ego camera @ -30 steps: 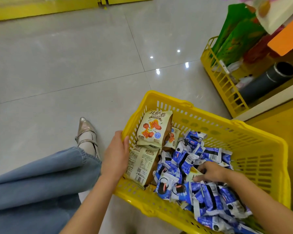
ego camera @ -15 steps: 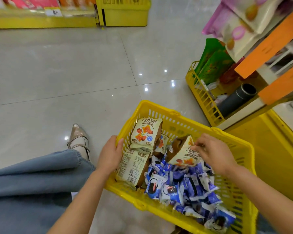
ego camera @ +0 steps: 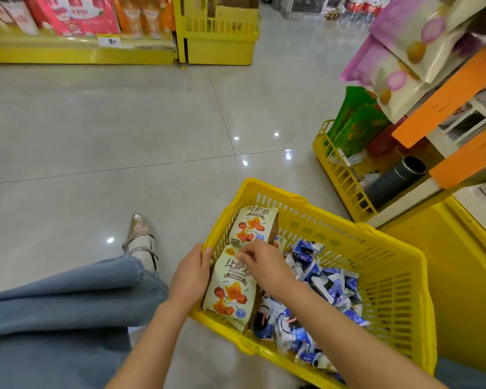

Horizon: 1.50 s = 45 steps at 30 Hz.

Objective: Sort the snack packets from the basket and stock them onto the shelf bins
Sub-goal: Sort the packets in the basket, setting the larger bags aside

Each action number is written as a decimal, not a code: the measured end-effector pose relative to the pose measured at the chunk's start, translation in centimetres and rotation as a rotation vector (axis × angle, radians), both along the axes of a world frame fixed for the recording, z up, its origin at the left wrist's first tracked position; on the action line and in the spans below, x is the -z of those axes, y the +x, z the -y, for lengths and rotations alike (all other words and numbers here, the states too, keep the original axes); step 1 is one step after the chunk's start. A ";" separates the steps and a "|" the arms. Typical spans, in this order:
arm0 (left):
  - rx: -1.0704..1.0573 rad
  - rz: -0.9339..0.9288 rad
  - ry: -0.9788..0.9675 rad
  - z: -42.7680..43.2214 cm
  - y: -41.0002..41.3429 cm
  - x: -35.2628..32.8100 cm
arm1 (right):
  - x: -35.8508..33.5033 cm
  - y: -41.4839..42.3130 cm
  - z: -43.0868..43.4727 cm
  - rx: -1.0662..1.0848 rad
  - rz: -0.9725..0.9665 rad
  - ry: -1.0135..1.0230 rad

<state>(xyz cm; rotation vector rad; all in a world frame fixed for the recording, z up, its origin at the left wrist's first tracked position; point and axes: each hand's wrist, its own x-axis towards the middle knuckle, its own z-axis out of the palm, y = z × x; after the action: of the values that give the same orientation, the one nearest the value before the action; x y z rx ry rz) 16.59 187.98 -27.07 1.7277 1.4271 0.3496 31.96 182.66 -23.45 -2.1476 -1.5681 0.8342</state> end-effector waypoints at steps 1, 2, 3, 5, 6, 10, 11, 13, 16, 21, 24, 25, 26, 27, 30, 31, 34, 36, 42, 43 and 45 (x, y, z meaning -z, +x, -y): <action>-0.016 -0.002 0.010 0.1 0.1 -0.3 | -0.1 0.4 0.5 -0.031 -0.013 0.015; -0.038 -0.005 0.056 0.2 0.3 -0.7 | -0.3 1.0 1.3 -0.051 -0.002 0.035; -0.059 -0.010 0.148 0.3 0.6 -1.3 | -0.4 1.8 2.5 -0.041 0.005 0.061; -0.054 0.028 0.393 0.9 1.6 -2.9 | -0.5 4.1 5.5 0.031 0.003 0.086; -0.023 0.075 0.480 1.4 2.3 -3.7 | -0.5 5.6 7.3 0.064 0.016 0.066; 0.241 0.232 0.239 5.0 6.2 -4.7 | 0.1 11.4 14.4 -0.013 0.236 -0.216; 0.345 0.230 0.084 6.3 7.3 -4.2 | 0.4 12.4 15.8 -0.038 0.256 -0.296; 0.582 0.136 -0.224 8.9 9.5 -2.4 | 0.9 13.3 18.1 -0.038 0.183 -0.432; 0.888 -0.074 -0.472 12.1 11.9 0.4 | 2.3 13.5 20.3 -0.104 0.096 -0.597; 1.152 -0.263 -0.566 14.1 14.5 3.0 | 3.2 14.0 21.9 -0.175 0.171 -0.635; 1.154 -0.350 -0.562 14.6 15.6 4.3 | 3.2 14.4 21.5 -0.137 0.140 -0.631; 1.155 -0.376 -0.524 14.7 16.0 4.6 | 3.1 14.6 21.3 -0.133 0.138 -0.620; 1.151 -0.387 -0.490 14.9 16.3 4.7 | 2.9 15.0 21.0 -0.110 0.122 -0.601; 1.137 -0.381 -0.472 14.9 16.4 4.8 | 2.7 15.5 20.8 -0.058 0.082 -0.570; 0.977 -0.244 -0.529 13.9 16.2 4.9 | 1.5 17.2 19.3 0.221 -0.125 -0.371; 0.863 -0.173 -0.582 13.3 16.1 4.6 | 1.2 17.7 18.5 0.320 -0.156 -0.273; 0.496 0.019 -0.651 10.9 16.4 3.7 | 0.8 18.5 15.0 0.535 -0.243 -0.047; 0.296 0.063 -0.598 9.2 17.0 3.3 | 1.3 18.5 12.9 0.567 -0.272 -0.030; 0.069 0.162 -0.599 7.0 17.2 3.0 | 3.9 17.8 14.3 0.465 0.088 -0.188; 0.050 0.179 -0.603 7.1 17.1 3.1 | 4.3 17.8 15.4 0.452 0.079 -0.250; 0.031 0.199 -0.611 7.2 17.1 3.1 | 5.0 17.4 17.4 0.407 0.034 -0.426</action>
<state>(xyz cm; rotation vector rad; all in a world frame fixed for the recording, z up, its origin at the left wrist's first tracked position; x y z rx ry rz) 33.72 180.76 -30.20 1.1801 1.1985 0.0505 49.39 165.29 -28.47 -2.6609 -0.9656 1.0611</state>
